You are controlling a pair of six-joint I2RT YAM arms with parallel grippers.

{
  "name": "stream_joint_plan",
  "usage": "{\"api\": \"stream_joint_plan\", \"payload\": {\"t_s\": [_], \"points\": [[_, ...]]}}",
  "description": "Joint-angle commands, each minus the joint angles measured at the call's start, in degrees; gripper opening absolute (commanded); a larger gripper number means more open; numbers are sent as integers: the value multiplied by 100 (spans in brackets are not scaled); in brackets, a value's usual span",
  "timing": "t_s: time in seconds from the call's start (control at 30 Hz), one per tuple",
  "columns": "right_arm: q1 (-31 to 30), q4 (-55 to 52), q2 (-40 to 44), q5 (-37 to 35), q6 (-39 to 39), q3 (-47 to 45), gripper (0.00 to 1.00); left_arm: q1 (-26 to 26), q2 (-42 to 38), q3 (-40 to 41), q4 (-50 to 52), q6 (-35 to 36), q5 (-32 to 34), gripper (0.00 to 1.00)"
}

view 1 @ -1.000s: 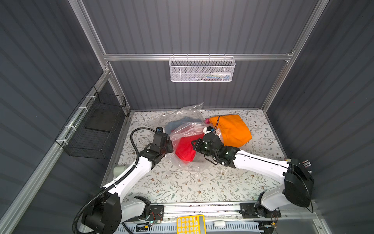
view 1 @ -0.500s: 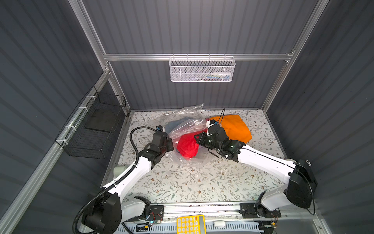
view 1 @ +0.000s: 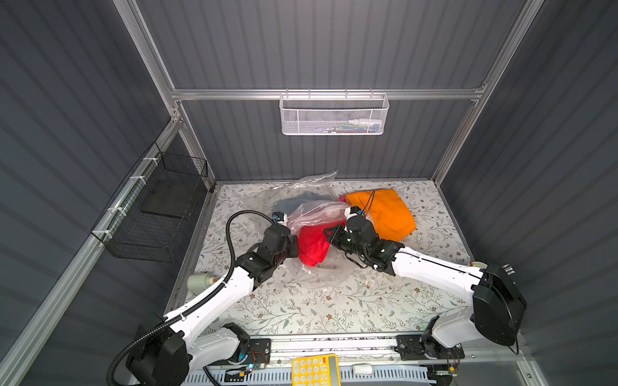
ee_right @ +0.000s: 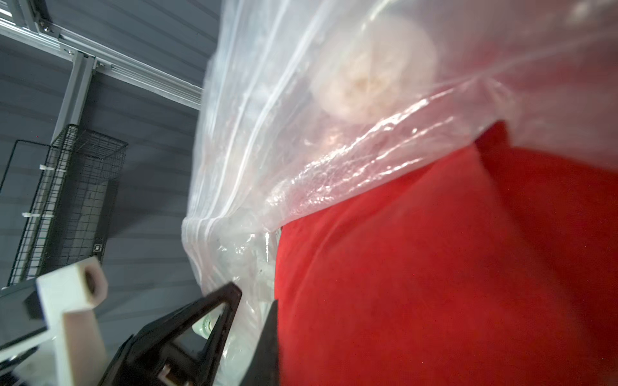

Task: Take the trousers out of the vacuum bag
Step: Take out the trousers from the vacuum bag.

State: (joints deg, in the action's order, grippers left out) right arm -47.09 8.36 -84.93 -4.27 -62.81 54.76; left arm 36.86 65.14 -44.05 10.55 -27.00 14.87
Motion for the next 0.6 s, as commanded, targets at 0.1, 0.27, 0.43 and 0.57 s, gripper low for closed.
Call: {"api": "stream_joint_plan", "payload": {"t_s": [0.1, 0.27, 0.43, 0.57], "points": [[-20, 917, -598, -326, -143, -185, 0, 205, -302, 292, 222, 66, 86, 0], [79, 1045, -1142, -261, 86, 158, 0, 607, -149, 430, 260, -143, 239, 0], [234, 1073, -1583, 40, 343, 671, 0, 779, -64, 535, 258, -329, 635, 0], [244, 896, -1318, 69, 541, 798, 0, 778, 100, 489, 275, -349, 850, 0]]}}
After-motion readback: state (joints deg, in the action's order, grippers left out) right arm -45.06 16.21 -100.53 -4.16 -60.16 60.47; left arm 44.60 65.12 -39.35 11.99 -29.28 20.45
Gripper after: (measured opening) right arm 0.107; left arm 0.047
